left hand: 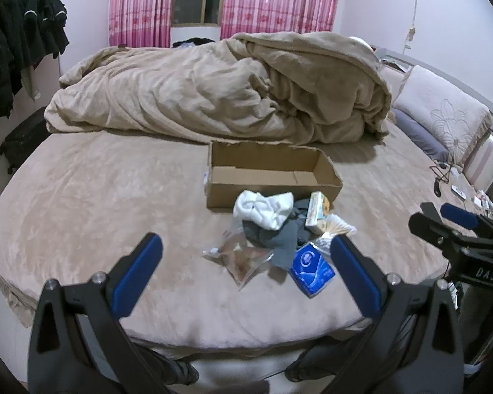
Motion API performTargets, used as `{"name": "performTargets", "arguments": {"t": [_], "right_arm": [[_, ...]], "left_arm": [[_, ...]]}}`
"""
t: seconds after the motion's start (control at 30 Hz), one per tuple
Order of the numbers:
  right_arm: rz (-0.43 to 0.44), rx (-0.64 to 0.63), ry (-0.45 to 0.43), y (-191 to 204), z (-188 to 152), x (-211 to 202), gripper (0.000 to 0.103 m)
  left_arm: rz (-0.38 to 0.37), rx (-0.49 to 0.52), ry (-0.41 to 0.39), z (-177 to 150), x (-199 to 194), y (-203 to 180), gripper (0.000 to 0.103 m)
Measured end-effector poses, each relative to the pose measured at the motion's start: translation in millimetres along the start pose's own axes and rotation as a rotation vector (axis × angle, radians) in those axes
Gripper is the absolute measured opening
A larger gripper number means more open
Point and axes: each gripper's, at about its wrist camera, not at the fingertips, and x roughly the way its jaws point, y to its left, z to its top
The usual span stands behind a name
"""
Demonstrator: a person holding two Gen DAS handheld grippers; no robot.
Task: Organize objects
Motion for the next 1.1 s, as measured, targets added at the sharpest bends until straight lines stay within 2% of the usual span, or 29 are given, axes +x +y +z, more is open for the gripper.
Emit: {"name": "performTargets", "arguments": {"t": [0.73,1.1], "right_arm": [[0.011,0.005,0.009,-3.2,-0.2,7.3,0.101],[0.012,0.026,0.054,-15.1,0.3,33.7,0.101]], "left_arm": [[0.000,0.003,0.005,3.9,8.4,-3.8,0.103],[0.002,0.006,0.039,3.5,41.5,-6.1,0.102]]}}
